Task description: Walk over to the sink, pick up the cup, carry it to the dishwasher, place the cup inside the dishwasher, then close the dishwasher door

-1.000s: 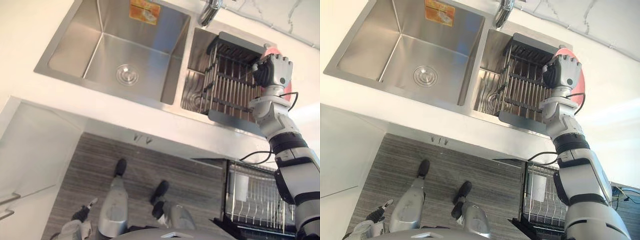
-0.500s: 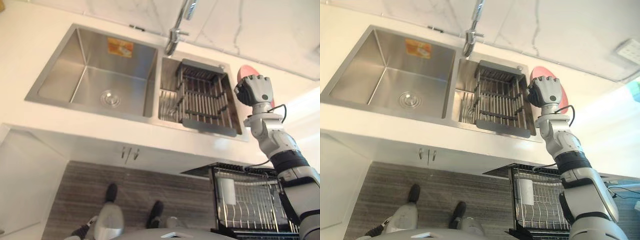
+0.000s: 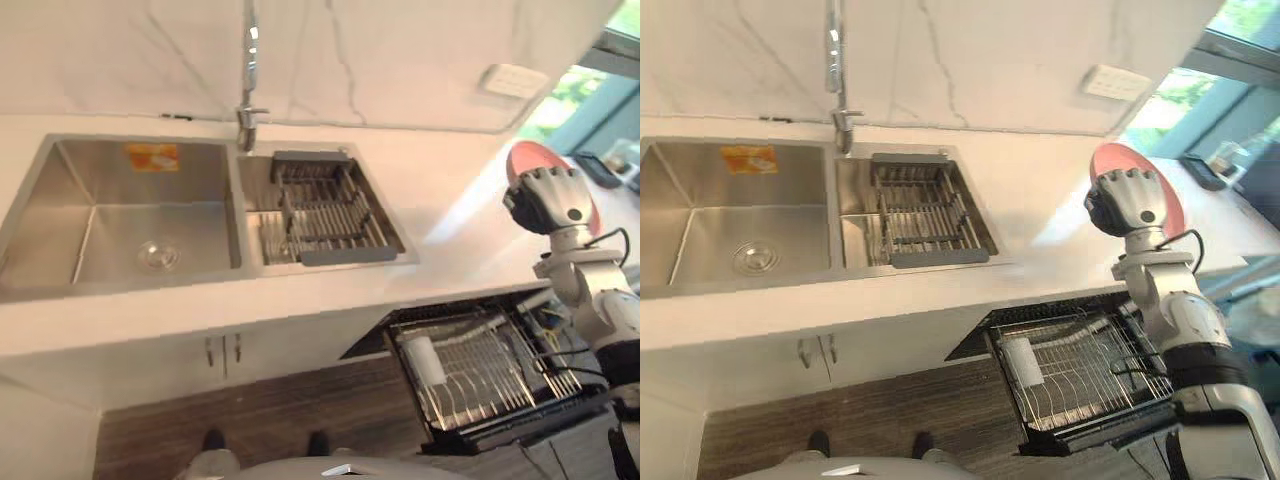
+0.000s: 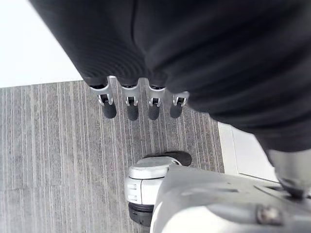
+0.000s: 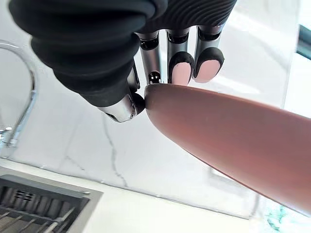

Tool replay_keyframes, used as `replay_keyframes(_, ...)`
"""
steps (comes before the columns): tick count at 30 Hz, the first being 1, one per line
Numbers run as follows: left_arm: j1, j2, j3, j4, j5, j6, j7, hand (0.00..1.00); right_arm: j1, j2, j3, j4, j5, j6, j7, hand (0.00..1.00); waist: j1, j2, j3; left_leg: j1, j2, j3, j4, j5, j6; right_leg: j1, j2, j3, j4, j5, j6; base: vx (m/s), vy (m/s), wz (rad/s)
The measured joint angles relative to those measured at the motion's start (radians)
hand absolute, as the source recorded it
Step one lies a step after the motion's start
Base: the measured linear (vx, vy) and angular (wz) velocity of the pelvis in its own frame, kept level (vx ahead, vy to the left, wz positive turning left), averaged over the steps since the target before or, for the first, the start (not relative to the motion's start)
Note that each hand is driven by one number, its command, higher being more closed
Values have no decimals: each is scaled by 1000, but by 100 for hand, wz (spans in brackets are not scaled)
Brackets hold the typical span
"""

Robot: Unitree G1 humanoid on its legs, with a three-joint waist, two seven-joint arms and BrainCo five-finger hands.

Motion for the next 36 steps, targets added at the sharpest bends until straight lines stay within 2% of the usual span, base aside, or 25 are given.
replay_keyframes(7,11,13,1,30,-9,43,-1,0,109,-4,-91,-28,12,5,2,100,-52,-11,-45,31,1,145,68,-76,7,-31,-16,57,2,17,-25,39,47,-73)
replay_keyframes(10,10,17,16,36,-13,64,-3,0,148,-3,-116,-36,14,21,3,100,-64,-6,-53,29,26,214,161,-146,-2,-39,-11,58,0,36,-71,55,34,-80)
replay_keyframes(12,10,17,43,37,-36,72,-4,0,150,-3,-116,-36,34,27,1,100,-62,9,-59,12,64,255,236,-199,-11,-53,-10,-19,1,43,-155,16,13,-87)
replay_keyframes(14,9,17,68,36,-77,76,1,0,150,0,-116,-35,47,35,0,100,-52,14,-60,-1,93,267,304,-250,-20,-72,-8,-66,3,52,-176,17,13,-100)
replay_keyframes(17,-5,13,88,37,-137,93,25,0,151,14,-127,-23,78,67,0,100,-53,20,-57,-44,116,247,365,-304,-21,-101,1,-71,5,54,-163,-1,4,-58)
replay_keyframes(19,-19,14,89,37,-158,110,44,0,151,44,-143,15,94,74,0,100,-54,25,-55,-62,125,241,389,-318,-21,-107,0,-95,0,51,-158,-5,4,-11)
replay_keyframes(20,-28,14,88,37,-174,118,56,0,152,60,-147,45,115,82,-3,100,-55,32,-50,-76,126,223,403,-326,-19,-106,-1,-100,-1,61,-144,54,10,20)
replay_keyframes(21,-38,14,88,37,-182,121,68,0,154,72,-152,63,122,92,-3,100,-54,26,-49,-82,128,211,421,-333,-18,-106,-4,-104,0,78,-130,56,15,35)
replay_keyframes(22,-48,14,88,37,-193,124,76,0,155,98,-158,87,129,91,-6,100,-54,44,-37,-99,130,190,445,-341,-19,-104,-7,-121,0,97,-110,48,13,33)
replay_keyframes(23,-56,10,88,36,-201,124,84,0,160,113,-163,91,129,91,-6,100,-53,35,-42,-107,134,182,451,-344,-19,-103,-6,-128,0,103,-103,21,4,35)
replay_keyframes(24,-71,10,88,34,-207,124,91,0,170,139,-164,91,129,90,-7,100,-49,56,-26,-125,138,162,462,-349,-22,-103,-4,-149,-1,110,-93,18,-12,28)
replay_keyframes(25,-87,3,87,34,-211,124,95,0,171,169,-163,91,129,89,-9,100,-43,55,-18,-130,138,152,461,-349,-22,-102,-4,-156,-3,112,-90,11,-20,26)
replay_keyframes(28,-106,-18,87,32,-216,123,107,0,172,220,-161,124,130,89,-26,100,-30,81,7,-146,137,125,459,-347,-22,-93,-4,-182,-17,117,-83,2,-30,24)
replay_keyframes(31,-114,-23,87,32,-222,114,108,0,172,240,-158,151,151,93,-35,100,-24,88,23,-160,135,107,457,-342,-22,-86,-4,-202,-35,123,-72,-5,-28,19)
replay_keyframes(36,-145,-26,86,26,-266,97,107,0,163,249,-149,162,164,112,-71,100,-17,98,89,-186,117,80,438,-315,-17,-91,-14,-219,-53,137,-54,-34,-21,16)
